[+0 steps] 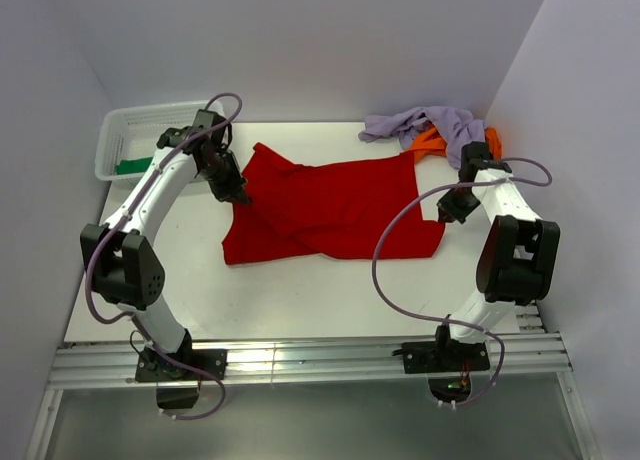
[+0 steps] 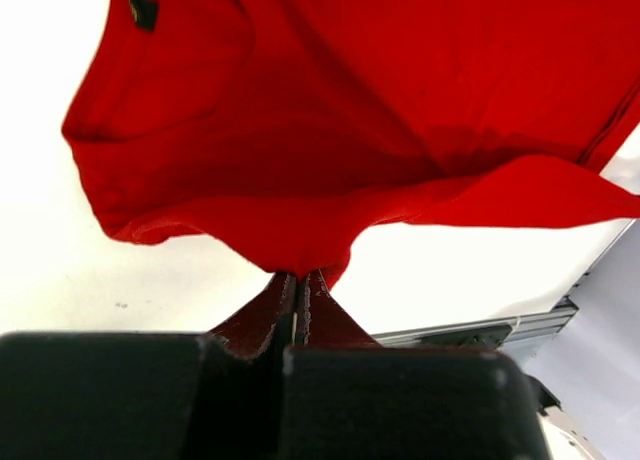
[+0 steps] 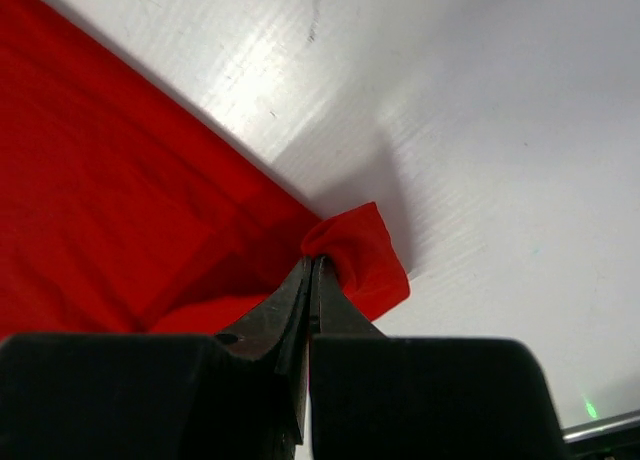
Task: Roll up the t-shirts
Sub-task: Fold the tshirt
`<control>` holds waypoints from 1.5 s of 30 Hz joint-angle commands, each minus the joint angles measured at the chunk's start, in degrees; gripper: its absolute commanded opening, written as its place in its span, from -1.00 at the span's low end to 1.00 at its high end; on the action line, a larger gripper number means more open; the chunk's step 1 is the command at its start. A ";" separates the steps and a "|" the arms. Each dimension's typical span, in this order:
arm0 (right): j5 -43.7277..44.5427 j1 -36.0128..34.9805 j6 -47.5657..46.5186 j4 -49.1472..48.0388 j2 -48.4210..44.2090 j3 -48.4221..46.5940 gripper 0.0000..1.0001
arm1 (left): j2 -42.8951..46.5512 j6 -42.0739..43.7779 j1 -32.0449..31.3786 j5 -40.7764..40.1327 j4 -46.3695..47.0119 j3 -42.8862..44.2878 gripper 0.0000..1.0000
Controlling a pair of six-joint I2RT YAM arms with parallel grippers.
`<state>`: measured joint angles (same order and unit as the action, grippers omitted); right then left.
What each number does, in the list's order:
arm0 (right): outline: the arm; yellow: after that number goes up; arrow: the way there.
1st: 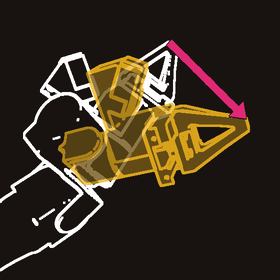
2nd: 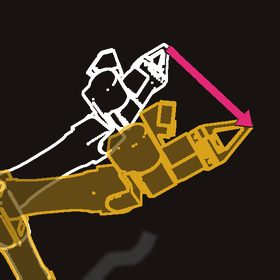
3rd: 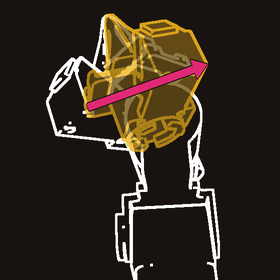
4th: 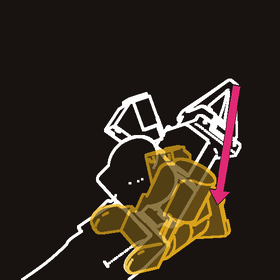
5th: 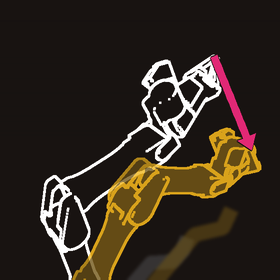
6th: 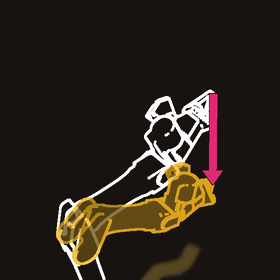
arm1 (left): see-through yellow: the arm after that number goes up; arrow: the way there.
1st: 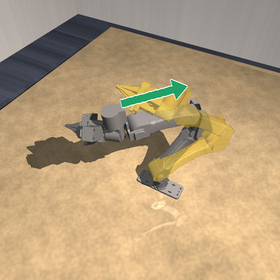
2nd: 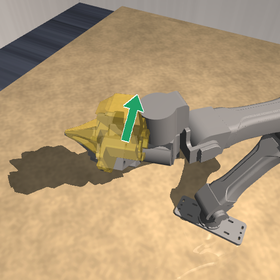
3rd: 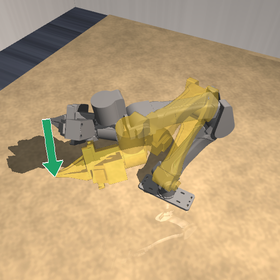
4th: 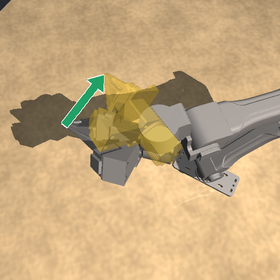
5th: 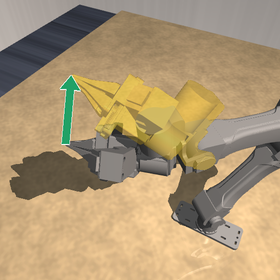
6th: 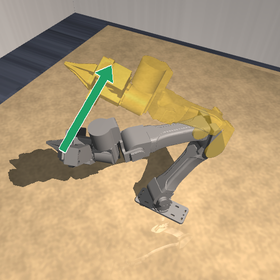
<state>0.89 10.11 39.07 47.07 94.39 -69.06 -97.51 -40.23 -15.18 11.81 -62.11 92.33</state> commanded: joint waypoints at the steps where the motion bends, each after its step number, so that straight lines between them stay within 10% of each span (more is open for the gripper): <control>1: 0.87 -0.09 -0.66 -0.31 1.06 -4.15 -1.00 | -1.80 2.78 0.15 -1.88 -1.08 4.08 -0.99; 37: -4.05 -2.37 -6.02 -0.49 12.13 -17.16 -1.00 | -8.13 4.81 -1.70 -5.92 -0.74 6.02 -0.98; 40: -3.35 -2.29 -6.46 -0.40 12.58 -16.47 -0.13 | -9.00 4.81 -1.70 -5.93 0.84 5.40 -0.78; 45: -4.22 -1.50 -5.67 -3.82 4.96 -6.83 0.18 | -9.89 5.07 -1.34 -8.30 1.02 8.64 0.10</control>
<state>-2.68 8.05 33.56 45.25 105.41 -81.10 -106.85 -35.92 -16.69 5.65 -62.35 97.93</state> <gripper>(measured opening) 0.576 0.513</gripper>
